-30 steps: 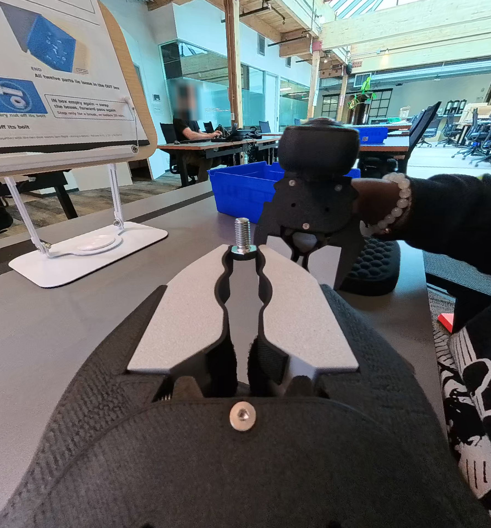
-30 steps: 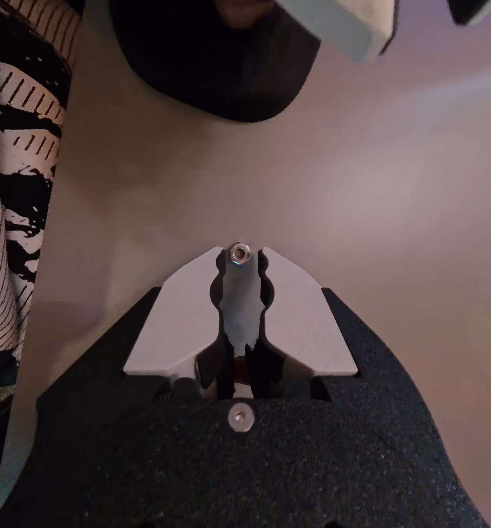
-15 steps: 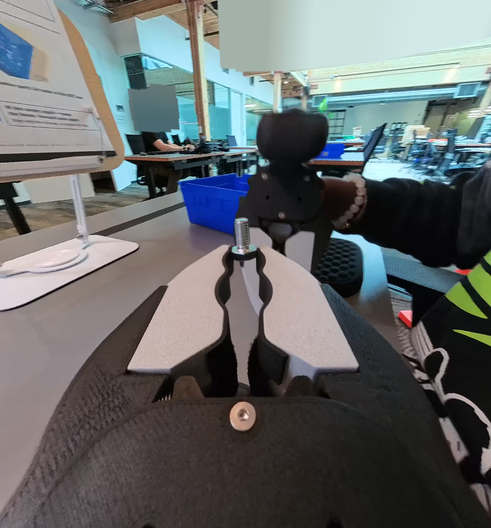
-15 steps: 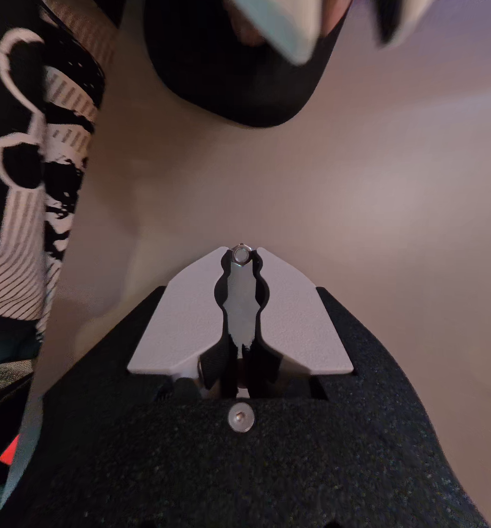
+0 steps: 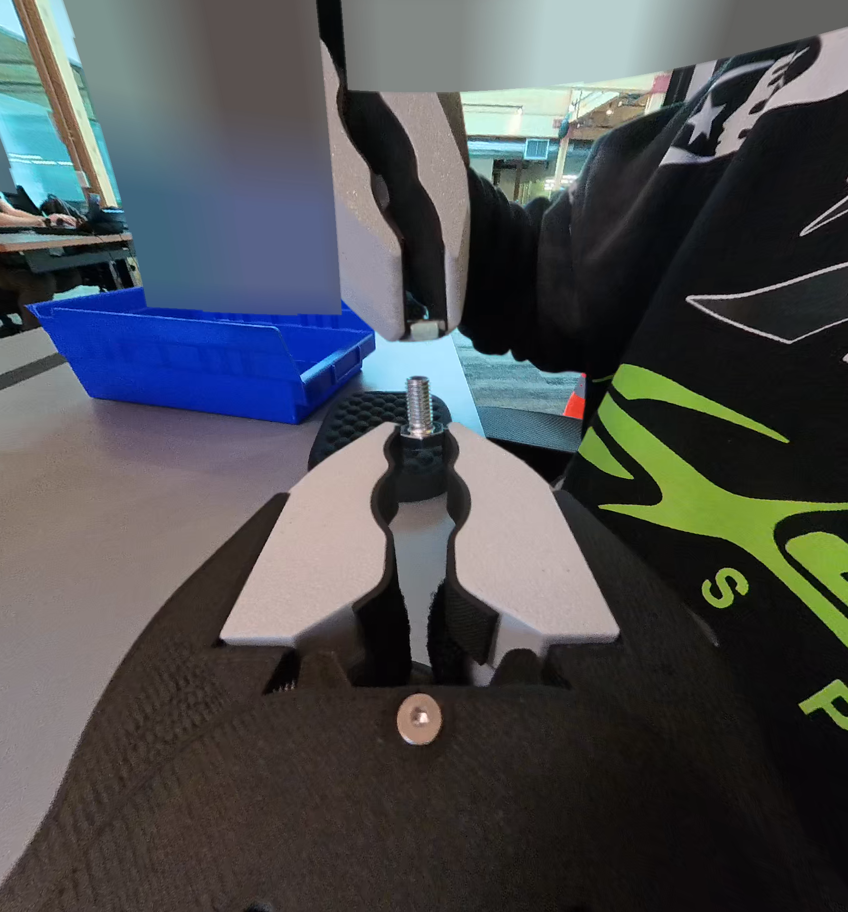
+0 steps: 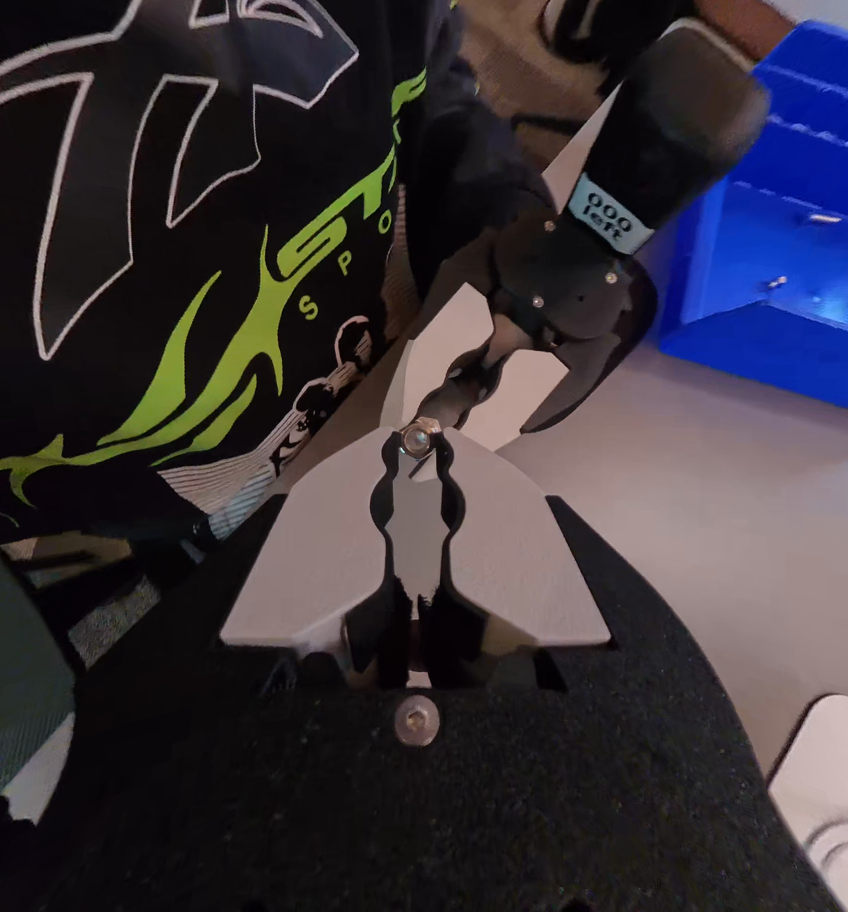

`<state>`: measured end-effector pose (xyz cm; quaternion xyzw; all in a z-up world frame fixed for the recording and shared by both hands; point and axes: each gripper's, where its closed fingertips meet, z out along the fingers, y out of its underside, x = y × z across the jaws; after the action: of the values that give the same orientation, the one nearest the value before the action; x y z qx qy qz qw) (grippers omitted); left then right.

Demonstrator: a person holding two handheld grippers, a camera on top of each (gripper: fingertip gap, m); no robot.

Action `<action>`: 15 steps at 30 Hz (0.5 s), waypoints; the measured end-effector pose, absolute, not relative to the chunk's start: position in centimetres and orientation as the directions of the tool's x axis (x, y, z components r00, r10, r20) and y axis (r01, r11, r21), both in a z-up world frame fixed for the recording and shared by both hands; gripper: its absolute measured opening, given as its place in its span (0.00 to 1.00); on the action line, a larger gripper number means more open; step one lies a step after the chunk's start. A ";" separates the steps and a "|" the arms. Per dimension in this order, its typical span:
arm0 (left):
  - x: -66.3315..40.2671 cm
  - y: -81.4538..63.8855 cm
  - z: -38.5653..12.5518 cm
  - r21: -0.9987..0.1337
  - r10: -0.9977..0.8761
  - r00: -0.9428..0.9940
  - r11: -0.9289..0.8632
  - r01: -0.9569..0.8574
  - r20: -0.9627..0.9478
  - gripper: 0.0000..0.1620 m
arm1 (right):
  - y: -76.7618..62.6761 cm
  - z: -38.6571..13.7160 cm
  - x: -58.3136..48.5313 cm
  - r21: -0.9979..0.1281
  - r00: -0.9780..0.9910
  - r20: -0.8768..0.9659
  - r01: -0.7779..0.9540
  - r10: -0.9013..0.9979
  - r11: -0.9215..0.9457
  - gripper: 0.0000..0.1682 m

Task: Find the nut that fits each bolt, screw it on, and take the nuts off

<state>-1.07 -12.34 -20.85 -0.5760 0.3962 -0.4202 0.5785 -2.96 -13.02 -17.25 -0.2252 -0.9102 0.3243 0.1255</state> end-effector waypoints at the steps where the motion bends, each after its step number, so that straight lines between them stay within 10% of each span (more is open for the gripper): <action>1: -1.0 -12.4 -21.0 -0.999 -0.944 0.328 -0.024 0.025 0.031 0.09 | -13.1 -17.5 -3.1 -0.631 -0.878 0.074 0.326 0.473 0.703 0.08; 15: -0.9 -12.5 -21.1 -0.999 -0.952 0.302 -0.045 0.021 0.049 0.09 | -13.3 -18.6 -3.5 -0.598 -0.909 0.014 0.326 0.417 0.732 0.08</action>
<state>-0.90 -12.50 -21.12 -0.5786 0.4022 -0.4329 0.5621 -3.48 -13.33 -18.61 -0.2002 -0.9277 0.3065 0.0738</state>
